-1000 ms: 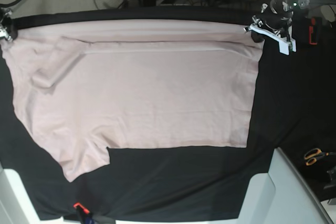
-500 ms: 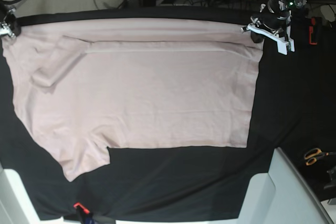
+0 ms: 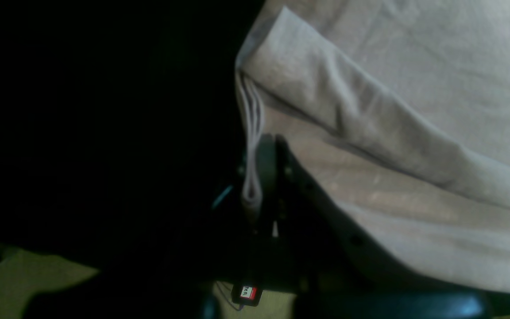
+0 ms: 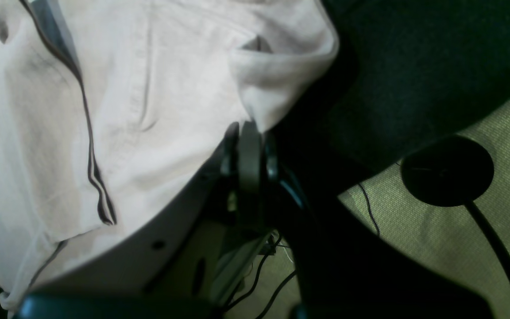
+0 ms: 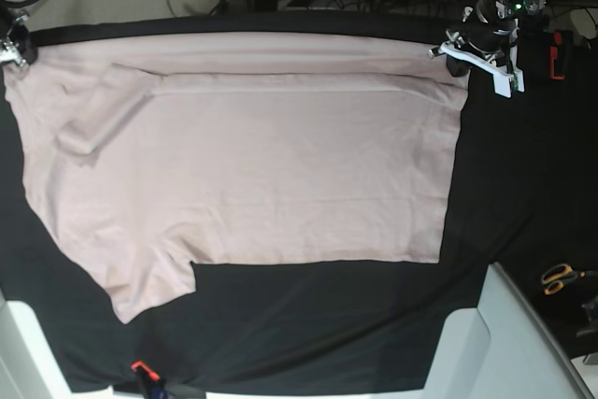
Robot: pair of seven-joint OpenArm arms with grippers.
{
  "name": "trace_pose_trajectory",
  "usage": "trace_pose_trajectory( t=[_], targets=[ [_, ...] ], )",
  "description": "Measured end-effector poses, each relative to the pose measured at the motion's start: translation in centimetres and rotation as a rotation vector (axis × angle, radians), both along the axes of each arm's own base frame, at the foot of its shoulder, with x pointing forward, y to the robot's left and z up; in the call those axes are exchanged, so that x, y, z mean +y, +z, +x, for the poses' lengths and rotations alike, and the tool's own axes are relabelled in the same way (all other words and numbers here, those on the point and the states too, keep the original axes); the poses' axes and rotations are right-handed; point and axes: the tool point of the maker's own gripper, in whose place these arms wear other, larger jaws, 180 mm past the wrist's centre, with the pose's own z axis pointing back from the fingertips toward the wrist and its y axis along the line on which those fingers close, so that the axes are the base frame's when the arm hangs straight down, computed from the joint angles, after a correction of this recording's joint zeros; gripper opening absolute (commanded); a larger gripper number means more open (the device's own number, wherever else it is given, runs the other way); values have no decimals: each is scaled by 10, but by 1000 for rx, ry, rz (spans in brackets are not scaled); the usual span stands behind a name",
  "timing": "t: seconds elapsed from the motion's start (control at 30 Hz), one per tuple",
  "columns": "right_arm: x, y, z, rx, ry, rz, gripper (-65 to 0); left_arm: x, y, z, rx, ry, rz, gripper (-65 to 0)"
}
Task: Fold the T-shirt properly
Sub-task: 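Drag the folded shirt toward the robot with both grippers, then release the shirt and move both grippers to its side edges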
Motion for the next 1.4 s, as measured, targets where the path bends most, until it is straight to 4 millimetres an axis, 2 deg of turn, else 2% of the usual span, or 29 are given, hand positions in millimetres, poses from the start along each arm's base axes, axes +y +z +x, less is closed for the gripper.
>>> trace_pose_trajectory(
  t=[0.07,0.13,0.23,0.3,0.37,0.43,0.5,0.53,0.6,0.63,0.7,0.73,0.8,0.83,0.87,0.93,1.0,1.07,1.2,1.33,1.4],
  targets=[
    [0,0,0,-1,-2,1,-621,0,0,-4,-1,2,0,-548],
    [-3,0,-4,-22,-63,6,-554,5,0,-12,2,15,7,-420],
    [-9,2,-15,-19,-101,6,-366,30,4,-22,2,102,43,-257],
    [-12,5,-14,-19,-89,6,-230,51,6,-33,18,176,74,-191],
    [-13,8,-9,-31,-85,3,-174,66,7,-47,47,217,88,-178],
    [-15,8,-11,-34,-94,-3,-177,80,10,-57,62,260,106,-176],
    [-25,12,-20,-20,-118,-30,-177,105,21,-60,42,310,145,-176],
    [-33,14,-27,10,-123,-61,-177,118,30,-57,29,318,173,-176],
    [-55,30,-25,-3,-113,-128,-177,134,53,-41,-20,295,230,-176],
    [-68,43,-17,-27,-107,-171,-174,138,68,-27,-64,277,255,-176],
    [-92,72,22,-106,-79,-241,-170,139,98,0,-152,229,298,-178],
    [-97,85,45,-135,-28,-274,-171,134,109,14,-188,197,305,-178],
    [-99,113,97,-229,84,-346,-170,124,127,41,-252,163,306,-178],
    [-98,125,123,-279,129,-374,-170,119,129,54,-243,133,292,-178],
    [-93,129,144,-300,176,-384,-170,112,130,69,-222,88,275,-178],
    [-80,119,174,-293,264,-383,-171,101,135,100,-204,15,262,-178],
    [-62,103,199,-275,328,-372,-173,89,150,133,-247,-26,247,-179],
    [-40,92,222,-290,396,-351,-174,71,154,152,-269,-70,218,-179],
    [-20,74,252,-295,440,-361,-174,55,144,161,-232,-107,197,-179],
    [-13,54,267,-229,462,-376,-174,52,150,168,-265,-115,198,-179],
    [-15,49,270,-200,457,-410,-174,52,146,163,-252,-120,199,-179]
  ],
)
